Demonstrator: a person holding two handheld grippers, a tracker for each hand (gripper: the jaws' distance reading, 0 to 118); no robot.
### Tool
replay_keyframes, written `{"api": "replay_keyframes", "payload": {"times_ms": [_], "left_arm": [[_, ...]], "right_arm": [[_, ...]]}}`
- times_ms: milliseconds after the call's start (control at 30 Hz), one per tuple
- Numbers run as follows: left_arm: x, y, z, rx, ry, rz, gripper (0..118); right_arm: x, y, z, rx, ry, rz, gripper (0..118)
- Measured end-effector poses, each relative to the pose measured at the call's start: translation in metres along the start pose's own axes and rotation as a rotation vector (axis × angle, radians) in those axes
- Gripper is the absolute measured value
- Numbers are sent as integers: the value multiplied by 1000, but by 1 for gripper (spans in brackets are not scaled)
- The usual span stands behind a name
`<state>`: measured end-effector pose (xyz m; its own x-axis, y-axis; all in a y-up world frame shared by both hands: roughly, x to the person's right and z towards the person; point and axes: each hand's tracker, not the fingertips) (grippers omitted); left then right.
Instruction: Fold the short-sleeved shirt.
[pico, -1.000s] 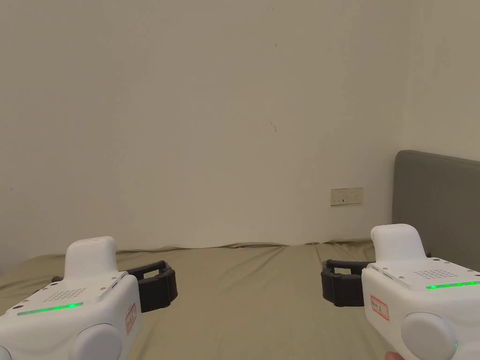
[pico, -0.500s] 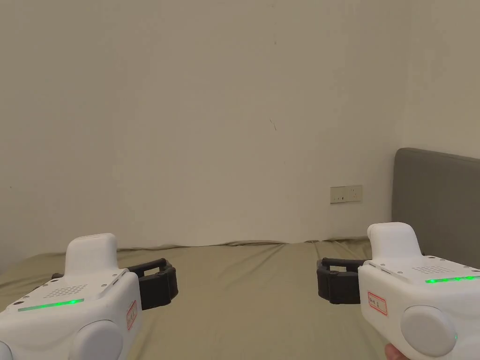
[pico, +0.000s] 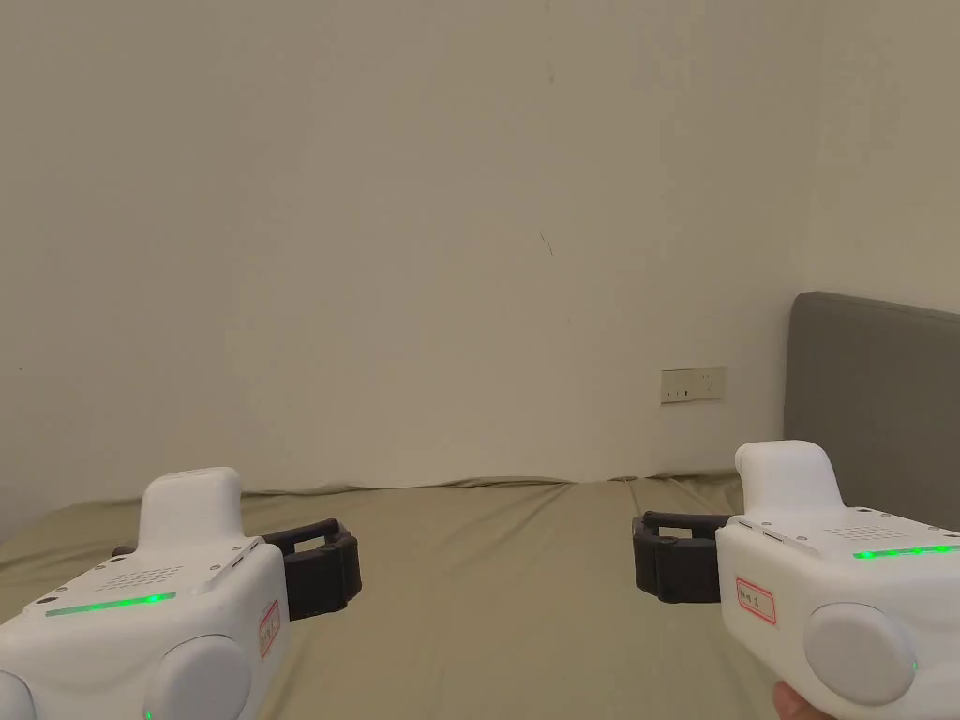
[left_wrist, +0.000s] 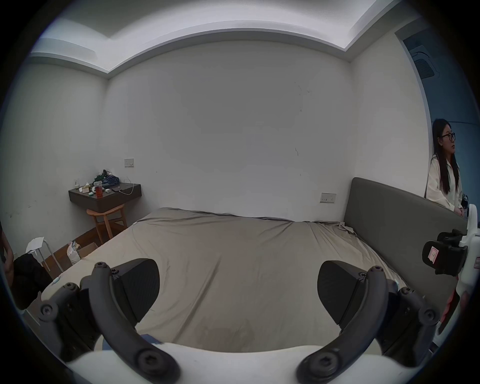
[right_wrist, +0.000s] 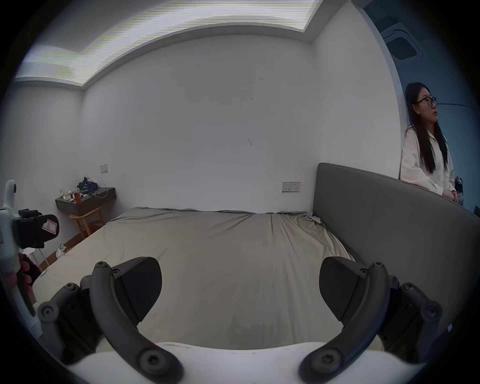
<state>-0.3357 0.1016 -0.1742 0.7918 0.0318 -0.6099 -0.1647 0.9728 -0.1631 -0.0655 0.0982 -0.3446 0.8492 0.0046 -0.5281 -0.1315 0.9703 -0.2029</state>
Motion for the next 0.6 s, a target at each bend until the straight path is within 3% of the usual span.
{"api": "replay_keyframes", "payload": {"times_ms": [600], "left_arm": [[2, 2, 3, -7, -2, -8, 118]], "right_arm": [[-7, -2, 0, -22, 25, 4, 118]]}}
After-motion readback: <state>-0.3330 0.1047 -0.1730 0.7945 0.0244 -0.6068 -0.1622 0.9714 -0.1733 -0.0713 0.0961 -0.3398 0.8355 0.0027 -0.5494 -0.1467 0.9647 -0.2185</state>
